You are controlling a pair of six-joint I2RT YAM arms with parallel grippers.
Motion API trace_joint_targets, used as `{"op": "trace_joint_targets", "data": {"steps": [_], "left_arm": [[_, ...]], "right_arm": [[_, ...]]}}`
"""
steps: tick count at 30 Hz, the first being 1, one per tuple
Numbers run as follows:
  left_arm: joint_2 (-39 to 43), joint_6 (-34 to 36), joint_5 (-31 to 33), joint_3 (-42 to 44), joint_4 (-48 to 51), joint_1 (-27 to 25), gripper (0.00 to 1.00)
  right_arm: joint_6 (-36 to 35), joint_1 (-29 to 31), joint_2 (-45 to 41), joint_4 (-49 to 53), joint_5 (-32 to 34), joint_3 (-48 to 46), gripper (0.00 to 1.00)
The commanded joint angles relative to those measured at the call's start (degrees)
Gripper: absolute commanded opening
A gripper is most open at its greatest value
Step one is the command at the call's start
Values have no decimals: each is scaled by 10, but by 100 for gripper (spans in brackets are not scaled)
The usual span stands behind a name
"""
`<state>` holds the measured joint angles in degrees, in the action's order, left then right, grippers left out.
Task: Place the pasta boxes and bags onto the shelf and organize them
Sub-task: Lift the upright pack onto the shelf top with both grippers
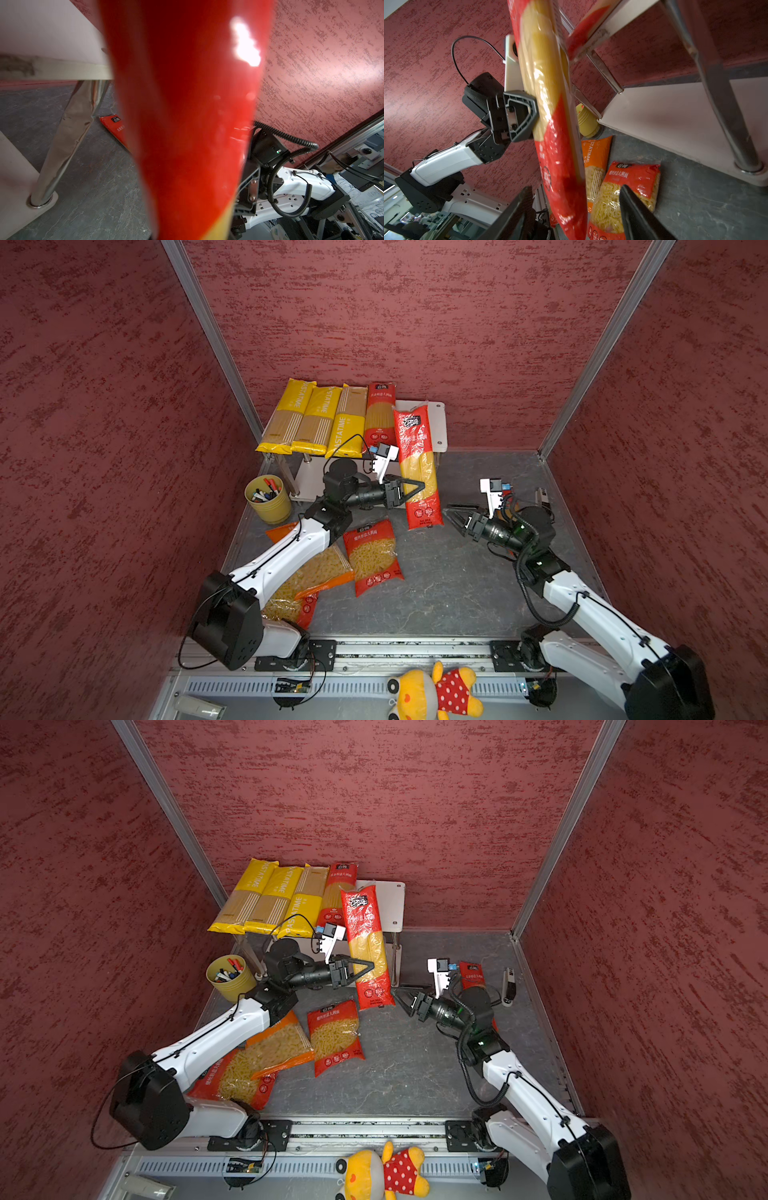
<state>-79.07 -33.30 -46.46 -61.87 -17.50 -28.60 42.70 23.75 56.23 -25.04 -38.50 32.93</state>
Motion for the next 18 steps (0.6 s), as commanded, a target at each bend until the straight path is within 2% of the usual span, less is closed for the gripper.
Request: {"op": "trace_joint_targets", "data": {"steps": [1, 8, 13, 18], "left_arm": [[7, -16, -17, -43, -63, 1, 13], [-13, -51, -21, -61, -79, -3, 13], [-22, -56, -21, -78, -63, -9, 15], [-34, -51, -17, -101, -30, -7, 15]], "right_arm": [[36, 15, 8, -49, -11, -8, 68], [94, 40, 59, -162, -10, -1, 62], [147, 56, 95, -265, 9, -6, 48], [151, 62, 102, -293, 29, -6, 29]]}}
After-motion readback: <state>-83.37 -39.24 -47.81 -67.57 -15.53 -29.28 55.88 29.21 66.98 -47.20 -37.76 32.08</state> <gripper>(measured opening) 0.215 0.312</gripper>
